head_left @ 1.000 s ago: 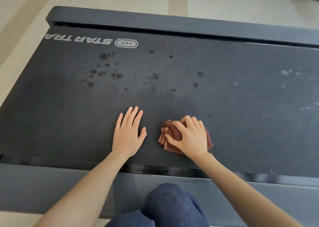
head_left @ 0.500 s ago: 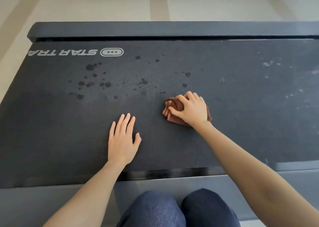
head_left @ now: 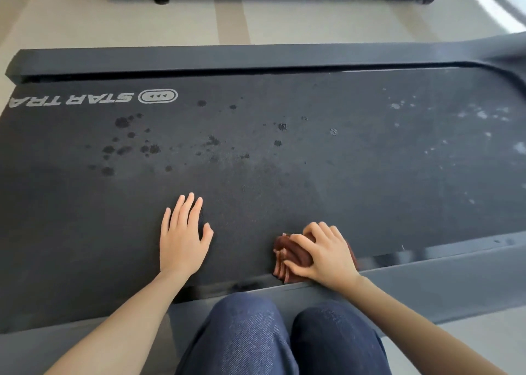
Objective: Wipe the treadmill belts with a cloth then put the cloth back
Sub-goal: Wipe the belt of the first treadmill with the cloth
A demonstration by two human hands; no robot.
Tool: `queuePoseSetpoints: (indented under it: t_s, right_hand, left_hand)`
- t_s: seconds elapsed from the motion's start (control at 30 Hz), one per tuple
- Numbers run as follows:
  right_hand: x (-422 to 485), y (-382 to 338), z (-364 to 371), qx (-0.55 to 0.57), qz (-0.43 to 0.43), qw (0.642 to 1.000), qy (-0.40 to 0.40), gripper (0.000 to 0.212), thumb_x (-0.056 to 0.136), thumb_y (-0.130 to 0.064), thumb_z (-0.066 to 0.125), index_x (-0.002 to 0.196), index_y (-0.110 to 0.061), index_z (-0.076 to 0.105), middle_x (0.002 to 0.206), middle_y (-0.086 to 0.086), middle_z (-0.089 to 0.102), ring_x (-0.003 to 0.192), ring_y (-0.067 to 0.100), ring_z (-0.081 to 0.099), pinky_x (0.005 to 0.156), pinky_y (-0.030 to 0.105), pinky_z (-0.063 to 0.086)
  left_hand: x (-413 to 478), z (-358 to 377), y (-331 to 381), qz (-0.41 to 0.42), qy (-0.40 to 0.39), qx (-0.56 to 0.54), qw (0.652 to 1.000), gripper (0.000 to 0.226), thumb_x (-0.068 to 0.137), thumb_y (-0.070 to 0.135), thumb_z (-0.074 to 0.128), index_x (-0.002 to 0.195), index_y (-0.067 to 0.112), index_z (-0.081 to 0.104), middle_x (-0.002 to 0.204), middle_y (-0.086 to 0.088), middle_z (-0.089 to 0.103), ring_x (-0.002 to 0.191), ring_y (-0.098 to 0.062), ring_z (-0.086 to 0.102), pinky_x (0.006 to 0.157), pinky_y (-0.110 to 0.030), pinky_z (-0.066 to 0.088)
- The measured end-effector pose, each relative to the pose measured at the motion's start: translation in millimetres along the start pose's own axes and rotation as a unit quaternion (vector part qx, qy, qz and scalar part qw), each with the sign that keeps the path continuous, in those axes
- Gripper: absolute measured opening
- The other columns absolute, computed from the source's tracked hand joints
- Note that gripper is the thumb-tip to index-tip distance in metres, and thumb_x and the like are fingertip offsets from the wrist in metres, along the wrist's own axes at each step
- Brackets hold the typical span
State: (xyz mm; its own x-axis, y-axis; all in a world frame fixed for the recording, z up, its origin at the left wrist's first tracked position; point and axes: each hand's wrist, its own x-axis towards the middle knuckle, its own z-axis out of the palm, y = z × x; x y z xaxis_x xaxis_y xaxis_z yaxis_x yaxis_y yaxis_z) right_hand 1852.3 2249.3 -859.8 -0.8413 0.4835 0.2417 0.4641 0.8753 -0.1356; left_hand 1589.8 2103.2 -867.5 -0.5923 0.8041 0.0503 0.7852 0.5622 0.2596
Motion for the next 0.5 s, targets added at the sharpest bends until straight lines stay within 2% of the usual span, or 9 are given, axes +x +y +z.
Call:
queuePoseSetpoints:
  t_s: [0.07, 0.1, 0.2, 0.27, 0.33, 0.4, 0.5]
  right_hand:
    - [2, 16, -4, -0.012, 0.005, 1.000, 0.000, 0.041, 0.077, -0.062, 0.058, 0.100, -0.029, 0.066, 0.083, 0.000, 0.054, 0.072, 0.023, 0.051, 0.062, 0.033, 0.038]
    - [6, 26, -7, -0.024, 0.037, 0.999, 0.006, 0.040, 0.076, -0.061, 0.058, 0.098, -0.028, 0.067, 0.082, 0.000, 0.054, 0.072, 0.024, 0.053, 0.062, 0.033, 0.039]
    - [13, 64, -18, -0.058, 0.208, 0.976, 0.019, 0.038, 0.075, -0.058, 0.064, 0.097, -0.027, 0.067, 0.085, 0.004, 0.057, 0.081, 0.030, 0.056, 0.067, 0.037, 0.042]
    - [13, 92, -27, -0.062, 0.336, 0.940, 0.018, 0.040, 0.077, -0.057, 0.065, 0.101, -0.026, 0.065, 0.093, 0.008, 0.058, 0.092, 0.034, 0.054, 0.074, 0.041, 0.040]
    - [12, 107, -32, -0.062, 0.429, 0.901, -0.001, 0.045, 0.080, -0.061, 0.057, 0.108, -0.025, 0.061, 0.102, 0.011, 0.055, 0.100, 0.035, 0.049, 0.080, 0.044, 0.037]
    - [11, 109, -33, -0.059, 0.449, 0.891, -0.022, 0.047, 0.082, -0.062, 0.053, 0.112, -0.026, 0.058, 0.106, 0.012, 0.052, 0.102, 0.036, 0.047, 0.083, 0.046, 0.037]
    - [15, 92, -31, -0.053, 0.397, 0.915, -0.046, 0.047, 0.083, -0.061, 0.052, 0.114, -0.027, 0.056, 0.106, 0.011, 0.049, 0.100, 0.035, 0.048, 0.081, 0.045, 0.038]
  left_hand:
    - [-1, 1, -1, 0.004, 0.008, -0.007, 1.000, 0.055, 0.087, 0.020, 0.059, 0.138, 0.008, 0.043, 0.148, -0.009, 0.037, 0.140, -0.024, 0.026, 0.114, -0.048, 0.021]
    - [0, 1, -1, 0.009, 0.012, -0.009, 1.000, 0.055, 0.086, 0.020, 0.059, 0.138, 0.008, 0.044, 0.148, -0.009, 0.038, 0.140, -0.024, 0.027, 0.114, -0.048, 0.022]
    - [1, 2, -1, 0.009, 0.006, -0.012, 1.000, 0.056, 0.086, 0.020, 0.060, 0.138, 0.008, 0.044, 0.148, -0.009, 0.038, 0.140, -0.024, 0.027, 0.114, -0.048, 0.021]
    - [0, 2, -1, 0.009, 0.008, -0.010, 1.000, 0.056, 0.086, 0.020, 0.060, 0.138, 0.008, 0.043, 0.148, -0.009, 0.037, 0.140, -0.024, 0.026, 0.114, -0.047, 0.020]
    - [1, 2, -1, 0.006, 0.008, -0.013, 1.000, 0.056, 0.086, 0.020, 0.060, 0.138, 0.008, 0.043, 0.148, -0.009, 0.037, 0.141, -0.023, 0.025, 0.115, -0.047, 0.019]
    - [2, 2, -1, 0.009, 0.010, -0.010, 1.000, 0.056, 0.086, 0.019, 0.061, 0.138, 0.008, 0.044, 0.148, -0.009, 0.037, 0.141, -0.024, 0.025, 0.115, -0.046, 0.019]
    - [2, 4, -1, 0.012, 0.014, -0.007, 1.000, 0.056, 0.085, 0.018, 0.062, 0.137, 0.007, 0.044, 0.148, -0.010, 0.037, 0.140, -0.024, 0.026, 0.114, -0.046, 0.018]
